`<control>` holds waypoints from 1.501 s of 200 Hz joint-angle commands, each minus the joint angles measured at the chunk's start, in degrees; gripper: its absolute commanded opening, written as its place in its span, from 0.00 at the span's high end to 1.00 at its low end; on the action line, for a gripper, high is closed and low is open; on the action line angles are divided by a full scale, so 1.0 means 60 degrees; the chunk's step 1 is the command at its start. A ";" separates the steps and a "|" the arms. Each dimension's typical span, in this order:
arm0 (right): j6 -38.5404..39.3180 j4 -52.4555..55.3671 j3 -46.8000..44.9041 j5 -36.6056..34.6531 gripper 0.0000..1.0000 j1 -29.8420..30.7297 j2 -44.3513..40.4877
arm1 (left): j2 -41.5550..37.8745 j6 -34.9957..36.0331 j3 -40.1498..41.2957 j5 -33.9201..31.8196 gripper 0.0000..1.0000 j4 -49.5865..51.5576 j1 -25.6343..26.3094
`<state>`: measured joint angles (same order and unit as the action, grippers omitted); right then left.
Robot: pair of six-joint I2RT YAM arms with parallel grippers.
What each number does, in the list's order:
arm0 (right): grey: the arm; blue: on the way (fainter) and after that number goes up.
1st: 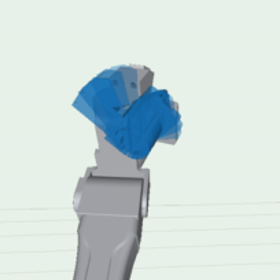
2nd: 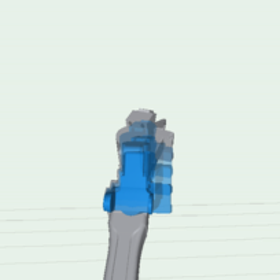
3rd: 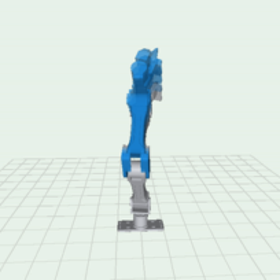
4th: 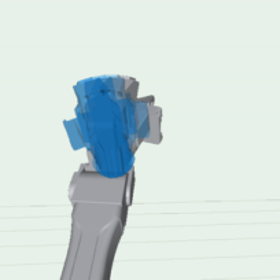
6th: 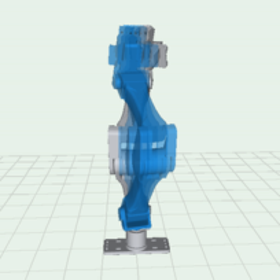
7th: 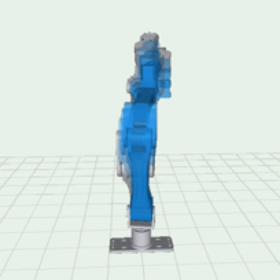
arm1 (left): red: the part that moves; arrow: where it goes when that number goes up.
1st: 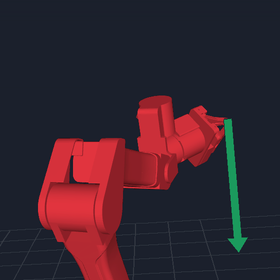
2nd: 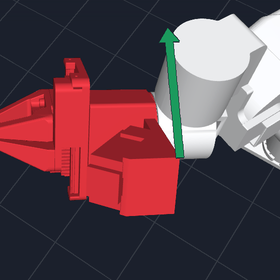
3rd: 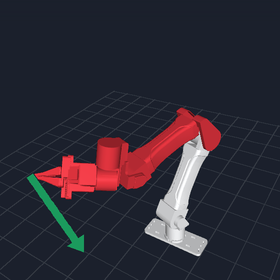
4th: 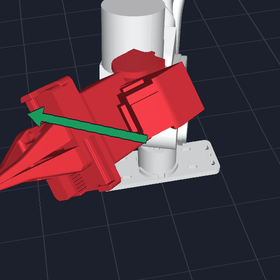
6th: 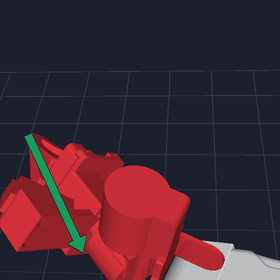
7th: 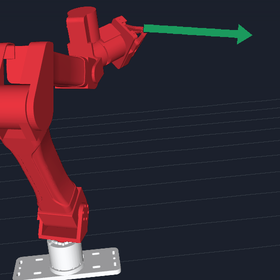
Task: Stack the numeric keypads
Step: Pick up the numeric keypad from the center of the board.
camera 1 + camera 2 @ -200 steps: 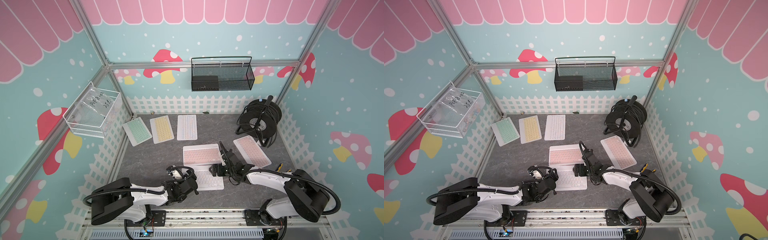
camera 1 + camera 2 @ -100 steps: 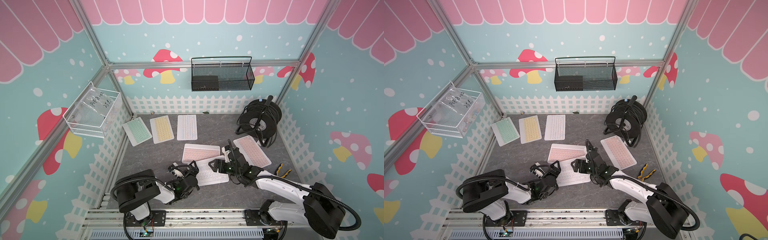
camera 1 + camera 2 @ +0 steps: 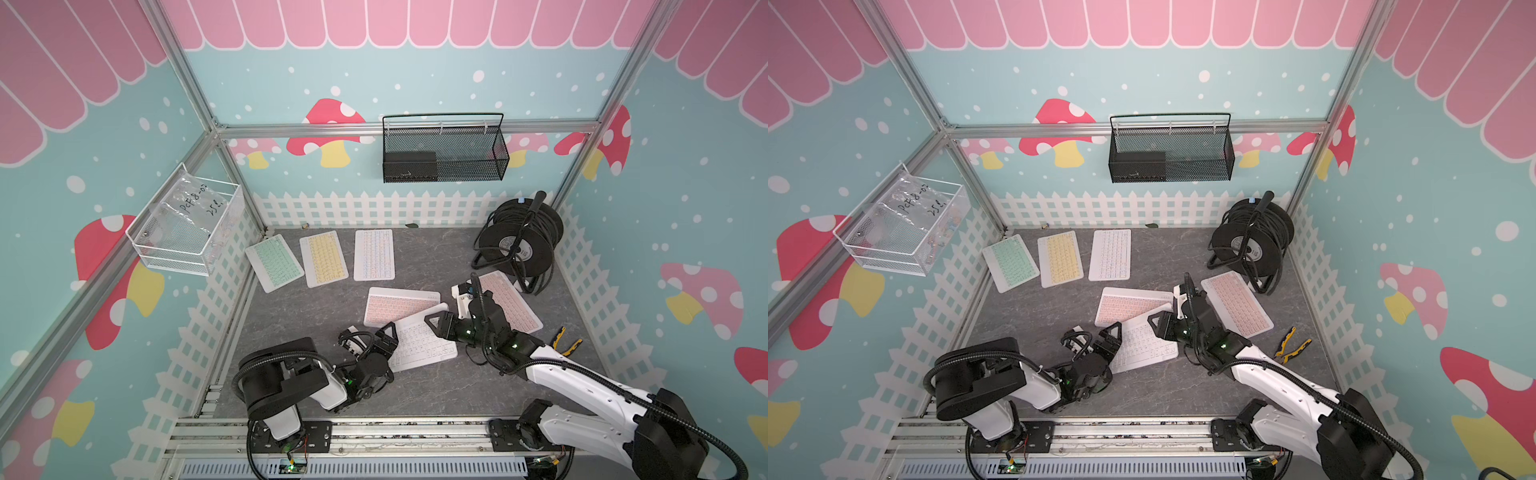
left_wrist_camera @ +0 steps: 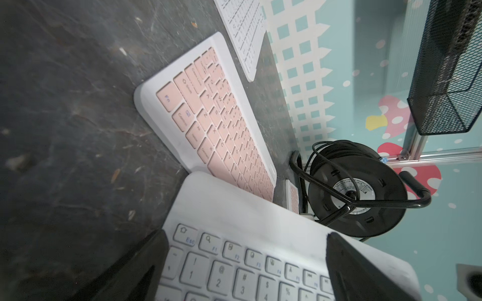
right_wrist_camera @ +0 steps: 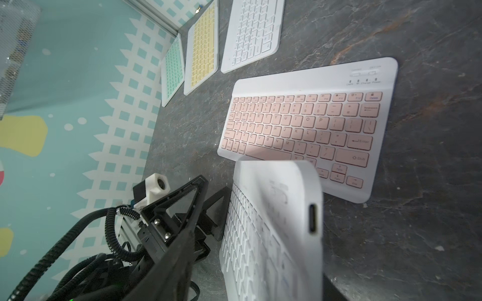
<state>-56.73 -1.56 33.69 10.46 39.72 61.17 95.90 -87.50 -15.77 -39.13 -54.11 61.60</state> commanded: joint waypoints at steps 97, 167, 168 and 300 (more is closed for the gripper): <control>-0.0361 0.0473 0.0077 0.0878 0.97 -0.0459 -0.0462 | -0.5257 0.1232 -0.1173 0.3000 0.01 0.9868 -0.0528; -0.1628 -0.1628 0.0171 0.0342 0.97 -0.1433 -0.0421 | -1.0678 0.3330 -0.1574 0.3807 0.01 1.3315 -0.2873; -0.1660 -0.1687 0.0171 0.0362 0.97 -0.1449 -0.0393 | -1.0694 0.3346 -0.1582 0.3839 0.01 1.3319 -0.2908; -0.2757 -0.7243 0.0305 0.1080 0.95 -0.1789 0.3943 | -0.8157 0.5148 -0.1990 0.6815 0.01 1.1993 -0.5995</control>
<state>-71.70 -36.84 34.13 16.25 29.19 83.35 48.18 -58.89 -28.53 -1.30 19.22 26.92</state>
